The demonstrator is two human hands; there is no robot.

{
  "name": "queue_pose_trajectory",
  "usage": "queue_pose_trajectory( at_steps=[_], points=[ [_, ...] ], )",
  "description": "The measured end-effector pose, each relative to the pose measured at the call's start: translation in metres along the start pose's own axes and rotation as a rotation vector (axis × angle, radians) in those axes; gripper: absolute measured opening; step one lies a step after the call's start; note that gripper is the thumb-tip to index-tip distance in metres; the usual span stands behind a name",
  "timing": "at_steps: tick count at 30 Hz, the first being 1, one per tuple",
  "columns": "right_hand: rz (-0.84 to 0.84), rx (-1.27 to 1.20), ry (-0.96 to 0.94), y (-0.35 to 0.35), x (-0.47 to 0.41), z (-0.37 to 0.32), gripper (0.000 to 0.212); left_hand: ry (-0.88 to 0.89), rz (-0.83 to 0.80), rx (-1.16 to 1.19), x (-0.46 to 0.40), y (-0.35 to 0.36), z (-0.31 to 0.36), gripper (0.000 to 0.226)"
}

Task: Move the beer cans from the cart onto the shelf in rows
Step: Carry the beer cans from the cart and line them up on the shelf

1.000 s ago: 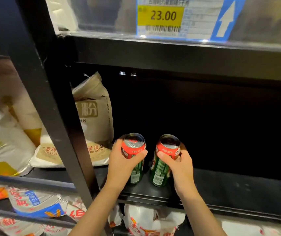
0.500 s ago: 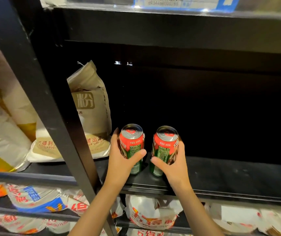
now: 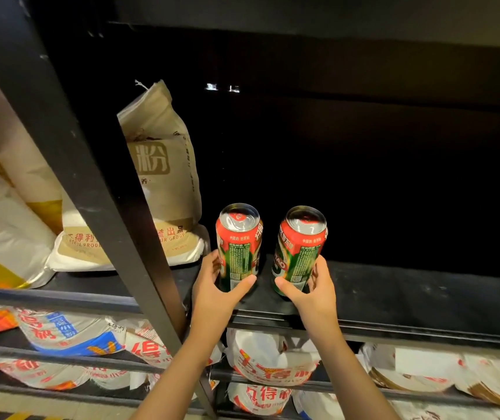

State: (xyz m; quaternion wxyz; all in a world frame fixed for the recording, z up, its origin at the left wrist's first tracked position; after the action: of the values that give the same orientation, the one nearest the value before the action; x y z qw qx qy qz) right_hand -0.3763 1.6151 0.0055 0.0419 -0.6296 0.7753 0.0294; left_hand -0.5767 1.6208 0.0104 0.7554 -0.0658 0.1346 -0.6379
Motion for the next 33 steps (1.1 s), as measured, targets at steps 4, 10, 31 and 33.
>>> queue_pose_trajectory(
  at_steps=[4, 10, 31, 33],
  points=[
    [-0.014, 0.011, 0.011, 0.002, 0.001, 0.001, 0.069, 0.073, -0.035, -0.032, 0.001, 0.001, 0.005, 0.054],
    [0.09, 0.001, 0.005, -0.004, 0.001, 0.004, 0.079, 0.032, 0.034, -0.108, -0.002, 0.004, 0.004, 0.078],
    [0.004, -0.022, 0.033, -0.003, 0.0, 0.009, 0.075, 0.02, 0.037, -0.052, 0.003, -0.002, 0.002, 0.063],
    [-0.002, -0.021, 0.022, -0.004, 0.001, 0.007, 0.075, 0.026, 0.027, -0.055, 0.004, -0.002, 0.002, 0.059]
  ],
)
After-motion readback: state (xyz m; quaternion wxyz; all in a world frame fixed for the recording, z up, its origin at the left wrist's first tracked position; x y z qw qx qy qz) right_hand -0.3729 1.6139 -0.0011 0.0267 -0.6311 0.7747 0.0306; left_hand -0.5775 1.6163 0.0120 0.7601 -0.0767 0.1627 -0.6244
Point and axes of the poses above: each hand's wrist, its own x-axis away from the middle knuckle, its own y-axis out of the palm, z = x × y, the point moved 9 cm from there along -x, towards the middle knuckle, and after that the axes turned 7 degrees about -x, right-handed, at the moved point
